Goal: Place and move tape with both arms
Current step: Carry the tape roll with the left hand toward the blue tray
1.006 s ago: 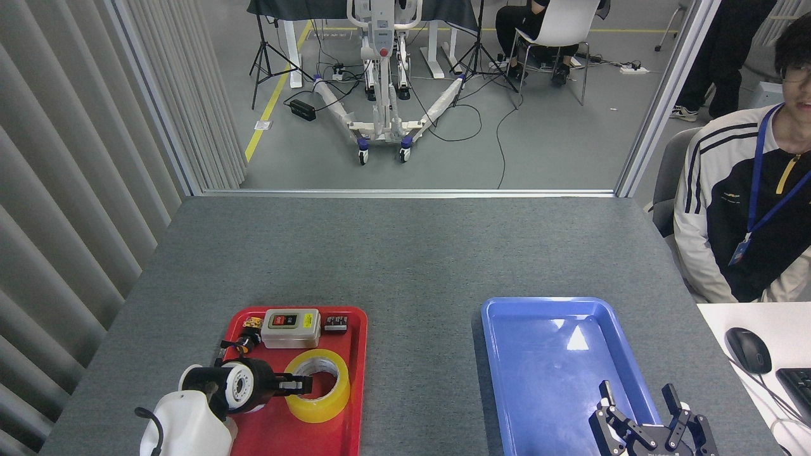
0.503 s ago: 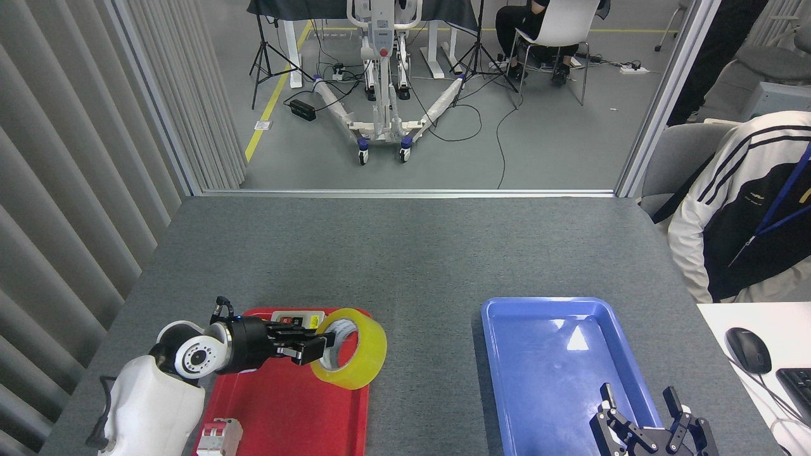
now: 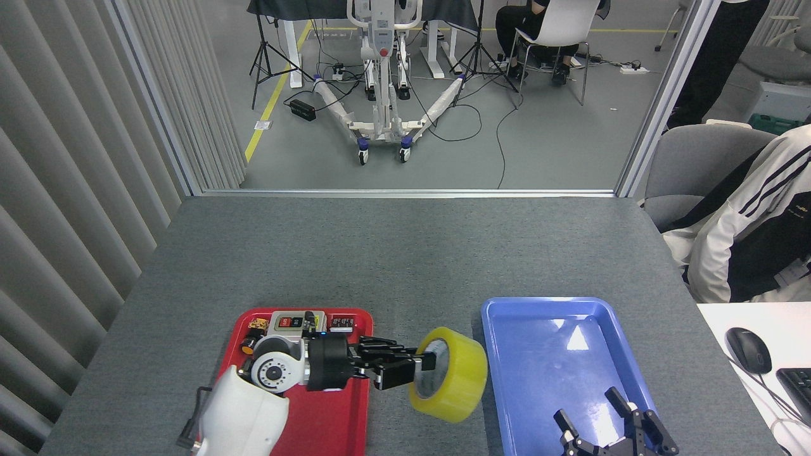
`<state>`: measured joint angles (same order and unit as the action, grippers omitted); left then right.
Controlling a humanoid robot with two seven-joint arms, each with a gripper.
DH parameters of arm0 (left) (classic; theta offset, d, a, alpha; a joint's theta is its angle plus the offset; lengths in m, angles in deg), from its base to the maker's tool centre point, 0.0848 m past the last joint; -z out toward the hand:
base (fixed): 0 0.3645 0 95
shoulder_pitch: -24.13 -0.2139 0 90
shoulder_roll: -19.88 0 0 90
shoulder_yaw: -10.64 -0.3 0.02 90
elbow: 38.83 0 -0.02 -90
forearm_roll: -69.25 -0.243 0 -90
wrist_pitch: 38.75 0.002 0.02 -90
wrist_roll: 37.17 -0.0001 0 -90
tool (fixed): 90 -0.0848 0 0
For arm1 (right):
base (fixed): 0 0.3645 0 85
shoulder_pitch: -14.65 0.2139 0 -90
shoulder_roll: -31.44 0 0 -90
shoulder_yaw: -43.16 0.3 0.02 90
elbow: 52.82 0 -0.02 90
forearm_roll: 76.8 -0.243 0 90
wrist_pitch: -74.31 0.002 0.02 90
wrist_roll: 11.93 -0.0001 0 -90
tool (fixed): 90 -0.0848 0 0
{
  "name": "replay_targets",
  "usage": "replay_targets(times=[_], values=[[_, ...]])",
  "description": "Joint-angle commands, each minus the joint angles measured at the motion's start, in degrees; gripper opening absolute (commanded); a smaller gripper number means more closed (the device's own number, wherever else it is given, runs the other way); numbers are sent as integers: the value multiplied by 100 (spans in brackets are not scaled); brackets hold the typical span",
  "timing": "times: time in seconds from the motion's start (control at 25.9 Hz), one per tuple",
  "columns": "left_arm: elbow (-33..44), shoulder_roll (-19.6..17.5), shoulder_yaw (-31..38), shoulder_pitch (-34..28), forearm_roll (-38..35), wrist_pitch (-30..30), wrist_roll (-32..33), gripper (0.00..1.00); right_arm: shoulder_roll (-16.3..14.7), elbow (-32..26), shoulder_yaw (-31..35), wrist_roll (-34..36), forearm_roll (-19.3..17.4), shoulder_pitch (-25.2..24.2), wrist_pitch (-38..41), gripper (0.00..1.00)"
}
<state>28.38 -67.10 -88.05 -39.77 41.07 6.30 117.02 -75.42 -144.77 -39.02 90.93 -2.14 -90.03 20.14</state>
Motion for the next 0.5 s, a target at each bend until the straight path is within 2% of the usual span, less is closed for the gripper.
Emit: replay_targets(times=[0.0,0.23,0.46], values=[[-147,427,-169,26,-11,-5,41,0,-36,-25,9,68,-40,-17,917,100],[-314,410,-177,44,50,-5,24,0,-72,-78,-440,68,-40,0,917,100],[-305,454,-177,44,-2,-5,-29,0,-54,-552,-580,59,-48,-140,917,100]])
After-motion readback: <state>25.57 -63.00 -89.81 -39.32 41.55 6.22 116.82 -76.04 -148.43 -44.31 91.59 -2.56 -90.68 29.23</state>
